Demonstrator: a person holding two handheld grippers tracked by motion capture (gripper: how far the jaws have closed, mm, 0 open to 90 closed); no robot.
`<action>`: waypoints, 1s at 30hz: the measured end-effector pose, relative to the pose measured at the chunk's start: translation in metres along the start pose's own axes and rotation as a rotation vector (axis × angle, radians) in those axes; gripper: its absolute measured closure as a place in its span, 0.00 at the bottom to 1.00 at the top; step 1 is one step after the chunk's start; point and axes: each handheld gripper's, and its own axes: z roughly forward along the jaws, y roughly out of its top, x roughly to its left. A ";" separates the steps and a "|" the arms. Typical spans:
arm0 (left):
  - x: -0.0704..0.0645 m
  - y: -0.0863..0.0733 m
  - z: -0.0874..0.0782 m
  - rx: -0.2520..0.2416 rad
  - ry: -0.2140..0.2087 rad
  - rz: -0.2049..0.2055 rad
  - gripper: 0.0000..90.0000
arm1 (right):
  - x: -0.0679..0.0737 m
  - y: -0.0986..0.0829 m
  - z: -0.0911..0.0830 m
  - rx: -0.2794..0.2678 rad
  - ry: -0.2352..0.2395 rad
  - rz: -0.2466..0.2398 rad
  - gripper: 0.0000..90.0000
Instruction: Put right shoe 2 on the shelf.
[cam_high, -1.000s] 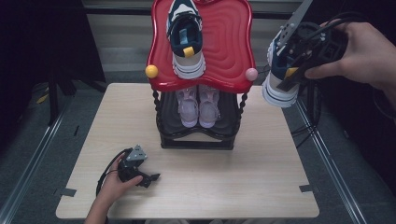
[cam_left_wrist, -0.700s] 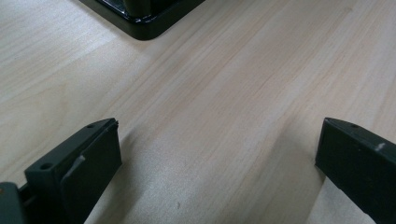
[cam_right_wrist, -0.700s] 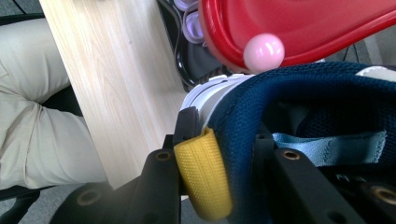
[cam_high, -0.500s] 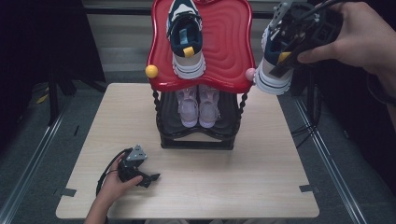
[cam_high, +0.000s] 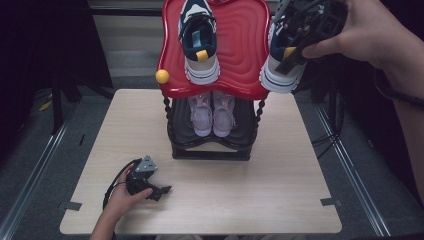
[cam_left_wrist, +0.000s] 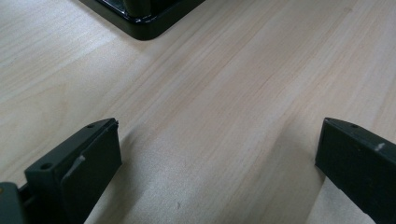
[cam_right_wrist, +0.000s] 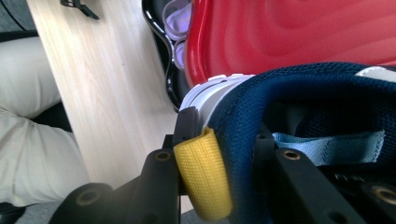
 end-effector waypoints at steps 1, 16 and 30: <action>0.000 0.000 0.000 0.001 -0.001 -0.002 0.00 | 0.000 0.002 0.000 0.001 0.001 -0.001 0.80; 0.000 0.000 0.000 0.000 0.000 0.000 0.00 | -0.004 0.032 0.013 -0.018 -0.009 -0.076 0.79; 0.000 0.000 0.000 0.001 -0.001 -0.001 0.00 | -0.008 0.052 0.025 -0.016 -0.036 -0.151 0.79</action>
